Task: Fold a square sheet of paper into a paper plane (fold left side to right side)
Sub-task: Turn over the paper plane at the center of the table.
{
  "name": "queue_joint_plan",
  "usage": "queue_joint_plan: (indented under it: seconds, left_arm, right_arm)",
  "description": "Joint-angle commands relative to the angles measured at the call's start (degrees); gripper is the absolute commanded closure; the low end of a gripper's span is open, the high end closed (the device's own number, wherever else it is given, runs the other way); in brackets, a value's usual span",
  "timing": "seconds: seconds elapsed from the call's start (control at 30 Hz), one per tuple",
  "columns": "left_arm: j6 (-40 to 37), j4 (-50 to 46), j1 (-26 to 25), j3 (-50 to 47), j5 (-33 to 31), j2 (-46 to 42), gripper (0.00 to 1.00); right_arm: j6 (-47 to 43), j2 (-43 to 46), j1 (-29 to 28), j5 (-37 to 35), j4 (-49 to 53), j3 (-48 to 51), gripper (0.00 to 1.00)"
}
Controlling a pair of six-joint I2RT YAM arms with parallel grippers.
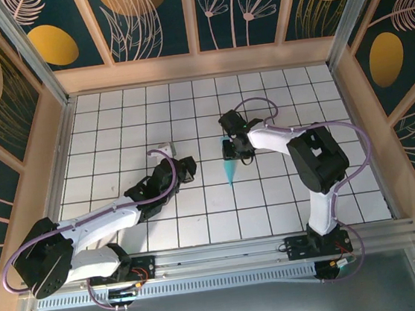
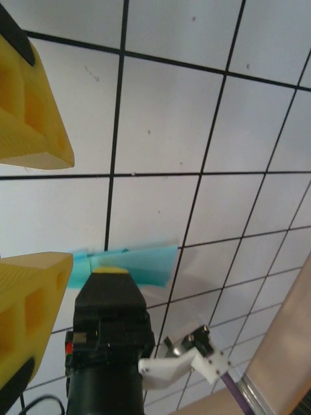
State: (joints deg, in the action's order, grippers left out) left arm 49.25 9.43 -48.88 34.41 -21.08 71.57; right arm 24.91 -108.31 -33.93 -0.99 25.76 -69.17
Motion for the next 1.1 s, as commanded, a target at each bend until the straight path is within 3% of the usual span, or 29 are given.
queue_joint_plan:
  seconds: [0.0, 0.13, 0.2, 0.4, 0.6, 0.8, 0.87, 1.07]
  left_arm:
    - [-0.9, -3.6, 0.5, 2.3, -3.3, -0.4, 0.60]
    - [-1.2, -4.5, 0.9, 3.1, -4.6, -1.2, 0.58]
    - [-1.0, -4.9, 1.2, 3.4, -5.0, -1.8, 0.56]
    - [-0.6, -5.6, 3.8, 3.4, -5.1, -4.8, 0.49]
    - [-0.8, -6.0, 7.7, 3.1, -3.1, -7.6, 0.37]
    - [1.3, -4.9, 11.7, 1.6, 1.3, -10.9, 0.31]
    - [2.3, -3.8, 13.0, 0.5, 3.2, -12.0, 0.31]
    - [3.1, -3.3, 15.0, -0.8, 6.5, -12.2, 0.29]
  right_arm:
    - [0.3, 1.5, -0.5, -3.0, 1.8, -1.8, 0.72]
    - [-0.2, 3.9, -0.5, -3.8, 3.0, -2.1, 0.94]
    - [-0.2, 5.5, -0.5, -4.2, 3.3, -2.0, 1.00]
    - [-2.0, 11.3, 1.1, -0.3, 0.8, -2.2, 1.00]
    - [-1.9, 16.3, 5.5, 24.4, -14.2, 3.2, 1.00]
    - [8.5, 11.3, 5.4, 42.4, -33.9, 9.6, 1.00]
    - [12.0, 8.7, 5.0, 43.9, -39.2, 11.4, 1.00]
    - [13.0, 0.5, 5.0, 42.8, -41.2, 12.1, 1.00]
